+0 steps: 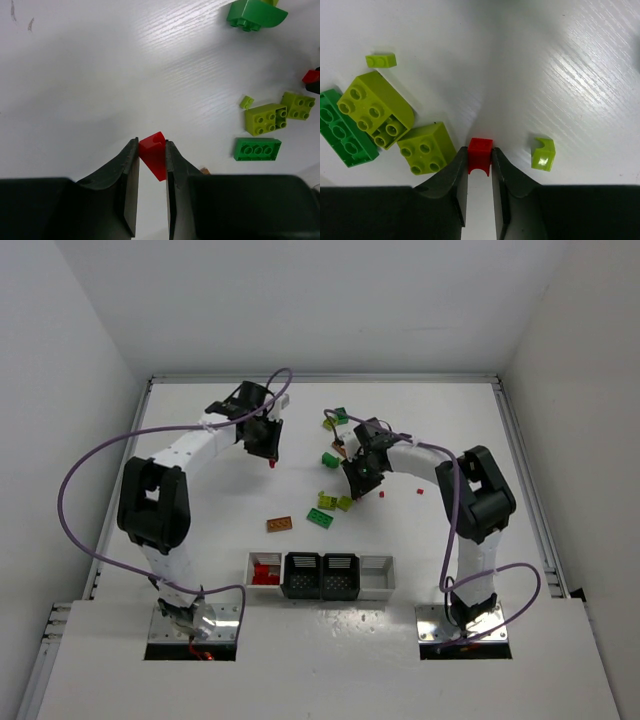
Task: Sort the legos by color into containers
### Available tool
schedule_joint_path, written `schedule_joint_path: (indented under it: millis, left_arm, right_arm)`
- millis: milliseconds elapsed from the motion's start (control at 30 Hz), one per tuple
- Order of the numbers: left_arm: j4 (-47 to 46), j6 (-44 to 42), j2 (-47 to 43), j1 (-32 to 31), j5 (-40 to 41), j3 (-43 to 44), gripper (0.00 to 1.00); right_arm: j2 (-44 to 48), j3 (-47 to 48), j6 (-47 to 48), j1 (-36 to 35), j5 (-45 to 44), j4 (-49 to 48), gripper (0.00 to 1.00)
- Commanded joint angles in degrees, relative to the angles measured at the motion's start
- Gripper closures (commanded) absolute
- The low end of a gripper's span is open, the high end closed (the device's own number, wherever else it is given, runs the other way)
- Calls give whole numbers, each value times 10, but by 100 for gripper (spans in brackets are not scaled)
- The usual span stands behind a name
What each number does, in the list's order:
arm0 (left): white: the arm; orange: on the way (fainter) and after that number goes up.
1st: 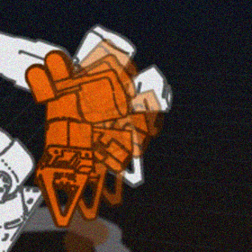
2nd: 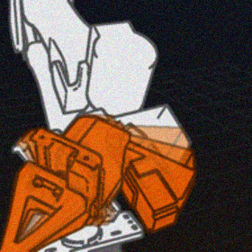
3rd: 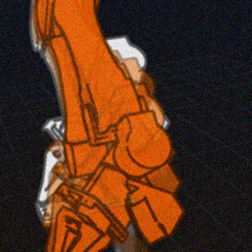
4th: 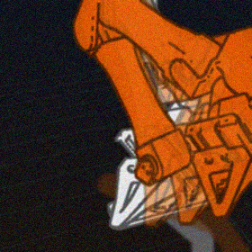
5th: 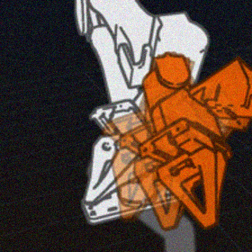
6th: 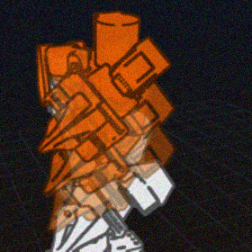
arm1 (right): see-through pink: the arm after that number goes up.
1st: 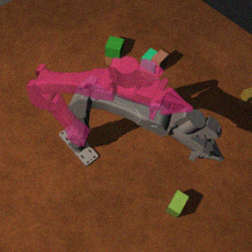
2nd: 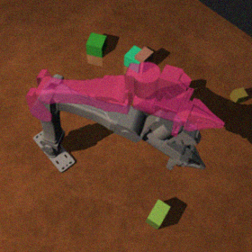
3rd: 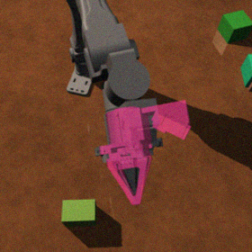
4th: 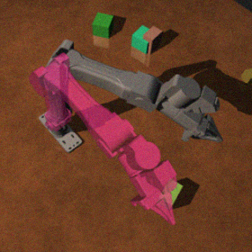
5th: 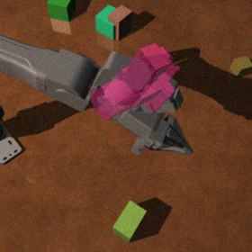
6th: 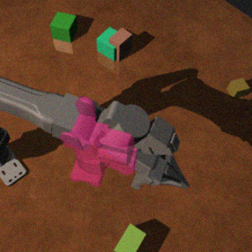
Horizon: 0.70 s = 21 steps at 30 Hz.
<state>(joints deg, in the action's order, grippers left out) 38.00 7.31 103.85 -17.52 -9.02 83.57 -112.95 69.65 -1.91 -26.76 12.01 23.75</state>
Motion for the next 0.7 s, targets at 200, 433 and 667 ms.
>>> schedule_joint_path:
  millis: [200, 433, 667]
  left_arm:
    - [3, -101, -123, 13, -154, -60, 96]
    - [129, -242, -209, 13, -236, -90, 96]
    - [226, -349, -302, 13, -248, -158, 92]
  right_arm:
    - [63, -21, 16, -7, 17, 32, 89]
    - [157, 24, 68, 7, 83, 118, 92]
    - [224, 74, 80, -5, 137, 169, 94]
